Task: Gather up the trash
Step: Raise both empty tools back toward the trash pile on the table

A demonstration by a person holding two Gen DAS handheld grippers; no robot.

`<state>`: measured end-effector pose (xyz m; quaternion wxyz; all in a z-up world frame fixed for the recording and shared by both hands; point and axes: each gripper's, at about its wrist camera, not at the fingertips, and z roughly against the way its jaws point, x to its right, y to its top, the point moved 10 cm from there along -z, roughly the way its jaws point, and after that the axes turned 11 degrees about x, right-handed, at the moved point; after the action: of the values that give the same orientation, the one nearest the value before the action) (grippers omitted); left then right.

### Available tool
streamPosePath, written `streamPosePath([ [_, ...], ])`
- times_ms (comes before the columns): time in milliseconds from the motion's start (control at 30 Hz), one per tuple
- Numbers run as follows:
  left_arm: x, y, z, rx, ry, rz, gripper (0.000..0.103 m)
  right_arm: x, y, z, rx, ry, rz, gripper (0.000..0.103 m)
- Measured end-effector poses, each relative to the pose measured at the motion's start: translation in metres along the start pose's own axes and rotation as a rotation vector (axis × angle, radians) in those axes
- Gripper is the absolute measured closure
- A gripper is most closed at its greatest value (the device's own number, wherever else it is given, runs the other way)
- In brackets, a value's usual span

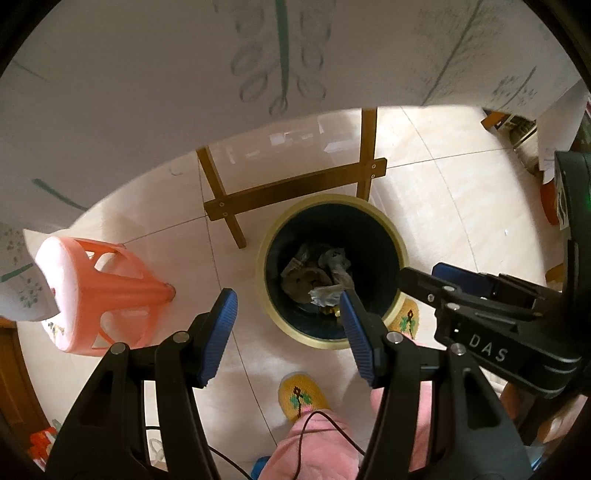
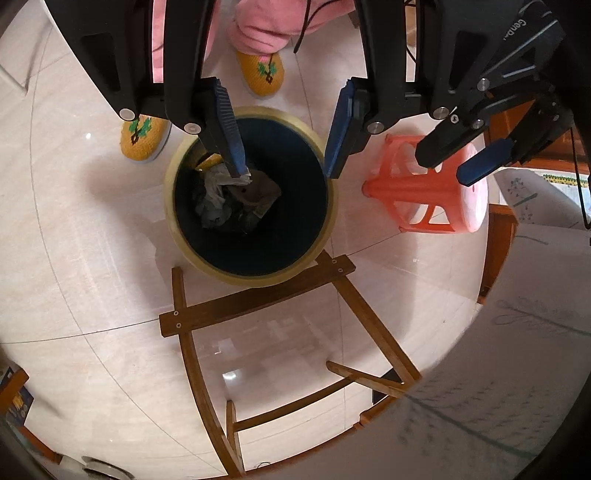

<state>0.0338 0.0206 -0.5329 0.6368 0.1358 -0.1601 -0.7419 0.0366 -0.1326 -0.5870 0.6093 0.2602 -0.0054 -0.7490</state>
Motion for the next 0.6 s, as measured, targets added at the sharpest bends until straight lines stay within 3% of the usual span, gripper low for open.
streamPosePath([
  [333,-0.005,0.049,0.109,0.09,0.001,0.019,0.048,-0.046,0.027,0.096,0.04,0.008,0.048,0.057],
  [600,-0.021,0.105,0.225,0.201,-0.009,0.025,0.048,-0.103,0.066,0.206,0.127,0.023,0.109,0.057],
])
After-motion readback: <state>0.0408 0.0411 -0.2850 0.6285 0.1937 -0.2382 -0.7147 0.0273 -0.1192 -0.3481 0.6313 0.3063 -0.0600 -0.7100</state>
